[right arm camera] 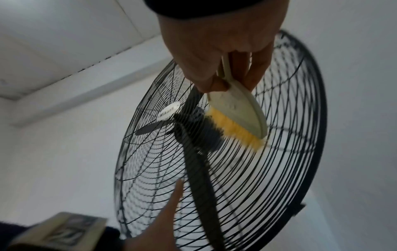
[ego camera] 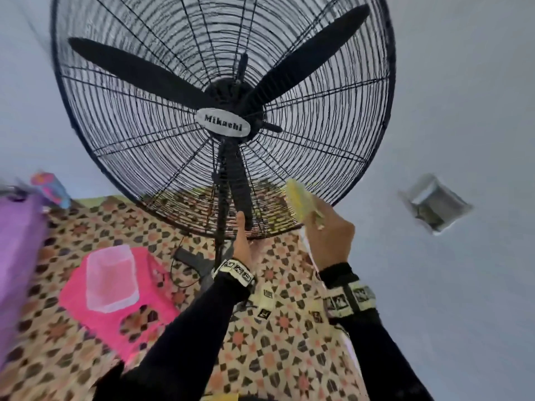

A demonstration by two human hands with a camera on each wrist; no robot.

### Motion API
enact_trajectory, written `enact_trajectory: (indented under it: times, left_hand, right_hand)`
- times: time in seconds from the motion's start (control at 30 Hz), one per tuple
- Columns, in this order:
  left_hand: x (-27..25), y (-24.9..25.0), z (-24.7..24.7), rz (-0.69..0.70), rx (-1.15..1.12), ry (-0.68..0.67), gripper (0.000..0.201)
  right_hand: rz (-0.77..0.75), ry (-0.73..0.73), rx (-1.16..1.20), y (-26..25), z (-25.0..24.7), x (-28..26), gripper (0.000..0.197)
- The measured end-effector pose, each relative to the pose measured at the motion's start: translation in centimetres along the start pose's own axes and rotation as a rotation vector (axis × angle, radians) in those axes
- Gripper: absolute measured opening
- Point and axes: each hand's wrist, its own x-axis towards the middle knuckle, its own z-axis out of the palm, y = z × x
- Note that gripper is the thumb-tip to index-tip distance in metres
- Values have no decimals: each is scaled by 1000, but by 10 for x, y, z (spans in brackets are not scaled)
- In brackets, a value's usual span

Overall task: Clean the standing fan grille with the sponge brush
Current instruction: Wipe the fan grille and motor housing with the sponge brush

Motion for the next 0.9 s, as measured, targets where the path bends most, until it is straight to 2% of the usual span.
enact_trajectory:
  times: [0.07,0.13,0.2,0.27,0.3,0.37,0.43,0.57,0.6,0.63,0.73,0.77,0.83,0.9]
  left_hand:
    - [-2,-1,0,19,-44,51,71]
    - [-3,-3,2,24,-13,78,85]
    - [-4,-6,4,70,59,97,70]
    - [-4,-7,5,154,161,123,85]
    - [-3,-8,5,141,120,120,92]
    - [6,-9,3,101,11,122,93]
    - [12,-9,0,107,56,158,92]
    - [22,-16,-7,23,83,120,106]
    - [21,-15,-6,33,43,67,107]
    - [20,-12,-5,78,63,82,103]
    - [15,-2,-1,33,-98,135,86]
    - [12,1,4,43,-115,159,77]
    - [12,1,4,85,-64,182,74]
    - [11,-4,1,62,-61,183,82]
  right_hand:
    - [-21,14,-20,-1,6,-4,36]
    - [-112,-122,-38,-13,33,-28,40]
    - [-215,-207,-90,-23,50,-48,45]
    - [-209,-178,-100,-24,43,-36,47]
    - [-209,-124,-97,-18,35,-28,48]
    - [-200,36,-96,-2,20,-18,45]
    - [-168,65,-46,7,20,-20,47]
    - [-178,-190,-25,-8,43,-43,54]
    - [-188,-208,-32,-10,39,-38,51]
    - [-190,-179,-51,-10,30,-28,48]
    - [-128,72,-56,-3,2,0,42]
    - [-113,109,-39,0,2,1,41]
    - [-131,29,-31,-4,15,-10,42]
    - [-147,-189,-16,-12,34,-28,47]
